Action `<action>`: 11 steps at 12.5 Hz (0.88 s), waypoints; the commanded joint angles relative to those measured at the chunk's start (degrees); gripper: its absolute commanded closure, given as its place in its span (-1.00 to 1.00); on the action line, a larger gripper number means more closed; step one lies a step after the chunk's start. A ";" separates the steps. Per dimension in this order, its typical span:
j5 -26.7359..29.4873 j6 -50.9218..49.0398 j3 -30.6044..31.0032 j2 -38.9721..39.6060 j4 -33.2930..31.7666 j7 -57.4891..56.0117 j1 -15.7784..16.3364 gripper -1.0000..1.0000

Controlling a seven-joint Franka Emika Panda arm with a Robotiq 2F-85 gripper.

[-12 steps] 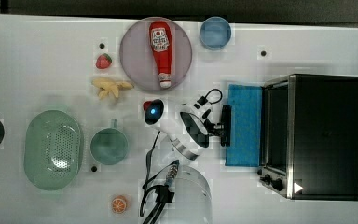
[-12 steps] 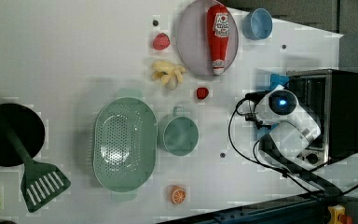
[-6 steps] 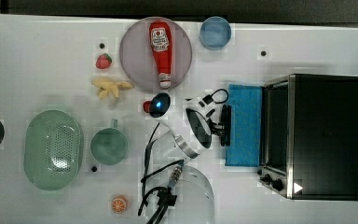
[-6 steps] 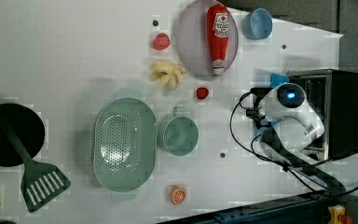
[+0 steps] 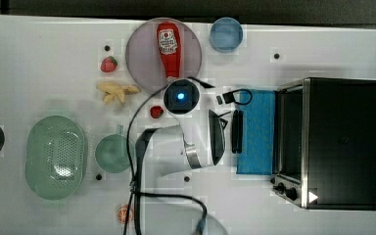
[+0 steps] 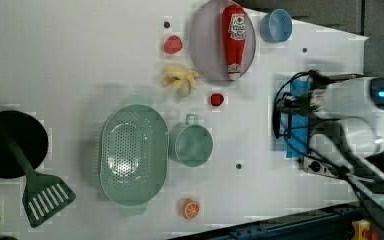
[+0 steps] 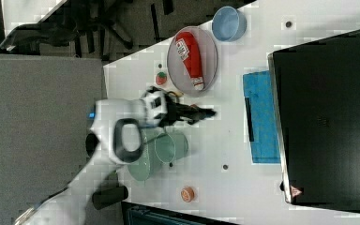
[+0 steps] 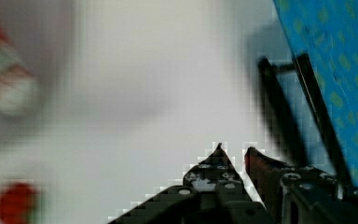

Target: Flap open oven.

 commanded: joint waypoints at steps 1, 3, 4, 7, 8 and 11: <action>8.02 -3.00 -2.18 -6.98 2.89 3.51 0.19 0.65; 11.18 -8.31 -3.18 -10.43 5.01 3.50 0.15 0.65; 11.18 -10.63 -3.24 -12.09 6.45 3.51 0.15 0.65; 11.19 -19.91 -3.35 -17.06 10.36 7.19 0.09 0.65; 11.19 -22.90 -3.16 -18.67 11.33 8.92 0.10 0.65; 11.19 -30.08 -2.80 -23.19 13.00 9.99 0.16 0.65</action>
